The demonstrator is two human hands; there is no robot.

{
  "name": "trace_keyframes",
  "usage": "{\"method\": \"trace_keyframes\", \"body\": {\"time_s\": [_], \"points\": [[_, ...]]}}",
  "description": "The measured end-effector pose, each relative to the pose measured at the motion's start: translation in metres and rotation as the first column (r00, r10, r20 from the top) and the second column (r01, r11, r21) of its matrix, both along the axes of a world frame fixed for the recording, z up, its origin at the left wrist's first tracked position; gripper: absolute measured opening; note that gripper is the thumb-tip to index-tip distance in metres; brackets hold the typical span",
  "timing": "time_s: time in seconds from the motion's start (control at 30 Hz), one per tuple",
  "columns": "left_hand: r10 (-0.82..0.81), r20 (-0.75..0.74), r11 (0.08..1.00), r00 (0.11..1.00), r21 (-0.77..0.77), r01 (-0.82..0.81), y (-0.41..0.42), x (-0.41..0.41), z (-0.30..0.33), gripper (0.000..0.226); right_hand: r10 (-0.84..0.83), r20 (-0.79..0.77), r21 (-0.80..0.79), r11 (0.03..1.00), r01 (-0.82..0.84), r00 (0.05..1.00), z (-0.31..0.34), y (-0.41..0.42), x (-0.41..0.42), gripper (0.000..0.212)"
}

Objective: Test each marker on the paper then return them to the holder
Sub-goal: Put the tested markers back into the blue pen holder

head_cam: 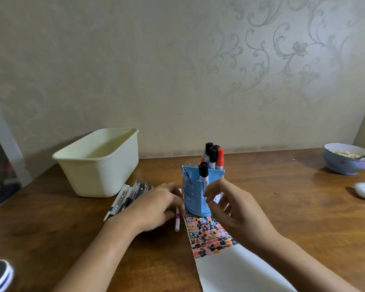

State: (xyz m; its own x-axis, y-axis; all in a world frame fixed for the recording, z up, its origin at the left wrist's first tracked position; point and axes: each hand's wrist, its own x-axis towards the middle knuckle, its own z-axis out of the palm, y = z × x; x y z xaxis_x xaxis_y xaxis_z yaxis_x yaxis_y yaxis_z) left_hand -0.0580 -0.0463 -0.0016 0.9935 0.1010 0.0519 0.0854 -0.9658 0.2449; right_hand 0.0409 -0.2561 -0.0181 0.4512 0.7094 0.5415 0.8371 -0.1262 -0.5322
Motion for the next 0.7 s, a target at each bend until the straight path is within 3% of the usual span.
{"method": "trace_keyframes", "body": {"time_s": [0.13,0.23,0.33,0.43,0.7], "points": [[-0.011,0.005,0.999,1.000,-0.046,0.012,0.004,0.002,-0.004,0.028,0.044,0.034,-0.132,0.990,-0.039,0.998,-0.004,0.002,-0.002,0.022],[0.048,0.063,0.981,0.997,-0.189,-0.035,0.009,-0.002,0.001,0.028,0.074,0.017,-0.184,0.980,-0.070,0.997,-0.003,0.003,-0.005,0.025],[0.030,0.137,0.941,0.990,-0.337,0.018,0.009,-0.006,0.013,0.022,0.088,-0.018,-0.203,0.975,-0.090,0.996,-0.002,0.004,-0.008,0.029],[-0.026,0.155,0.900,0.988,-0.427,0.090,0.003,-0.008,0.019,0.023,0.109,-0.096,-0.141,0.982,-0.122,0.989,-0.003,0.005,-0.008,0.030],[-0.035,0.114,0.895,0.993,-0.439,0.082,-0.008,-0.007,0.021,0.016,0.042,-0.185,0.097,0.995,-0.024,0.982,0.003,0.003,-0.008,0.009]]}}
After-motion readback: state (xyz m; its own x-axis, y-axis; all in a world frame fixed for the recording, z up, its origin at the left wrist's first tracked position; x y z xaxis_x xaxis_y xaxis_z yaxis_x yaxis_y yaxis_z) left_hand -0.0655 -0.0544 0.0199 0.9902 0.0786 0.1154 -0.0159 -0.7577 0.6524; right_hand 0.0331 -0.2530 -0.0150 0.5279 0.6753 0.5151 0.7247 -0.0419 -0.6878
